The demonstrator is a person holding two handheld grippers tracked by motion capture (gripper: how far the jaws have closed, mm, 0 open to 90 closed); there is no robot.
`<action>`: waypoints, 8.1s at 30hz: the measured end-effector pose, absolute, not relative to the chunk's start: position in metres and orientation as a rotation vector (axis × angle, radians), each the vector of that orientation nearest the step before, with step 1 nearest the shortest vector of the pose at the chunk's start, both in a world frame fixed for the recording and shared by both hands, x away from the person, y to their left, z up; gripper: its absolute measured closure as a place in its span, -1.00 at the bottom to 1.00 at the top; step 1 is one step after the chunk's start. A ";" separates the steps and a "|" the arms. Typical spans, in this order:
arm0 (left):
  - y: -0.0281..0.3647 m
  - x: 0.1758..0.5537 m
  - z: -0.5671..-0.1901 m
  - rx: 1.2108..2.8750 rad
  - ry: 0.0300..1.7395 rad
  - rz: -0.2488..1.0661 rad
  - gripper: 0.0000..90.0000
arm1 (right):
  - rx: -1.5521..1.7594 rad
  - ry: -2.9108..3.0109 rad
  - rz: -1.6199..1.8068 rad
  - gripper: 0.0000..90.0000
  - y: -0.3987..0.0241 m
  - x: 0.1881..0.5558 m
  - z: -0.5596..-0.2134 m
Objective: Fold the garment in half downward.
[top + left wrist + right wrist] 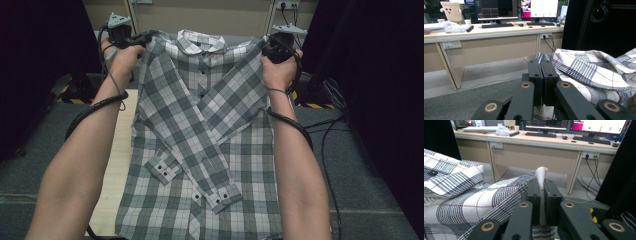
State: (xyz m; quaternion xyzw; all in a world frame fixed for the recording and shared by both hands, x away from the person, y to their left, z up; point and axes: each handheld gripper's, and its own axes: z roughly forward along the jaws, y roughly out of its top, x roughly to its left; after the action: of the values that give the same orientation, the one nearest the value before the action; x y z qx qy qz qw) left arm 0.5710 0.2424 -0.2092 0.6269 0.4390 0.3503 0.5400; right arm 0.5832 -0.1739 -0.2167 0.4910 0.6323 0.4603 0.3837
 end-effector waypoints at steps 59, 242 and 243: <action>0.250 0.570 -0.183 1.471 0.999 0.864 0.94 | 1.244 1.583 1.212 0.89 -0.181 0.588 -0.186; 0.220 0.429 -0.446 2.223 0.820 0.314 0.97 | 1.158 2.480 1.013 0.99 -0.181 0.439 -0.447; 0.221 0.428 -0.442 2.207 0.817 0.319 0.97 | 1.158 2.470 1.028 0.99 -0.182 0.438 -0.444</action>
State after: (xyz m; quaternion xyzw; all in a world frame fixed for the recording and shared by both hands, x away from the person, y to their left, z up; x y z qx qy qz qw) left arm 0.4279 0.2211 -0.4424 0.8618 0.3190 0.1247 0.3742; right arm 0.4377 -0.1819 -0.4444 0.3945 0.8419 0.3504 0.1128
